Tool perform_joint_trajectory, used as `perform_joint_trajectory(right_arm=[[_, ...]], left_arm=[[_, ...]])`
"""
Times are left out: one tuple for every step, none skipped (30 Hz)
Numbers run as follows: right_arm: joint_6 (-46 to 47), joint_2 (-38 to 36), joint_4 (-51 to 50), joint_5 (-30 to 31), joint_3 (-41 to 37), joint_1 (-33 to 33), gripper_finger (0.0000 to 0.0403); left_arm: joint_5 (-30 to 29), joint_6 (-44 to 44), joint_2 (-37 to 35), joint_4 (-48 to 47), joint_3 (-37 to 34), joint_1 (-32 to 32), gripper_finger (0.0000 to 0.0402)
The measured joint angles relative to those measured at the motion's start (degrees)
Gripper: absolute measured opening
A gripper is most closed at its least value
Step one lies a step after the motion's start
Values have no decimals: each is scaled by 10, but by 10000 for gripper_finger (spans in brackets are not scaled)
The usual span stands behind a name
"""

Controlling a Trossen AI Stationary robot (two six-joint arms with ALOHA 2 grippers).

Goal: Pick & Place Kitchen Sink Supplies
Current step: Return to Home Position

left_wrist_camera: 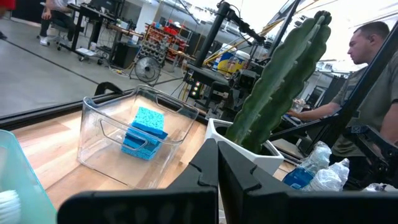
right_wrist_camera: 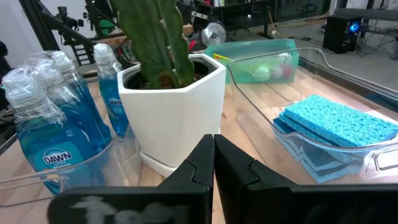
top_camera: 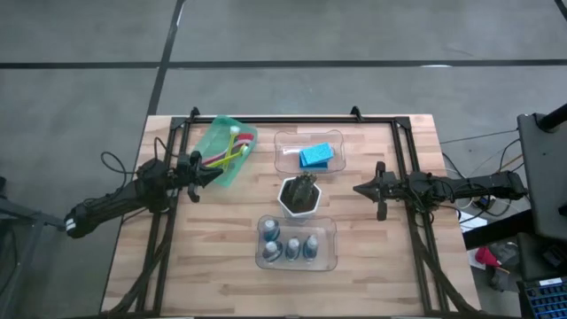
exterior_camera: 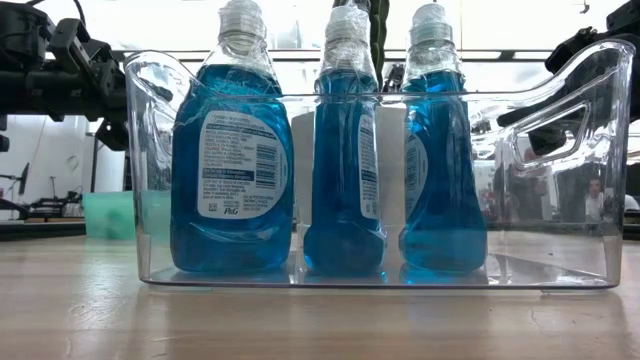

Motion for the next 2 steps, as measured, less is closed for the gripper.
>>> perform_joint_trajectory(right_arm=[[0, 0, 0, 0, 0, 0, 9], [0, 0, 0, 0, 0, 0, 9]], left_arm=[[0, 0, 0, 0, 0, 0, 0], [0, 0, 0, 0, 0, 0, 0]])
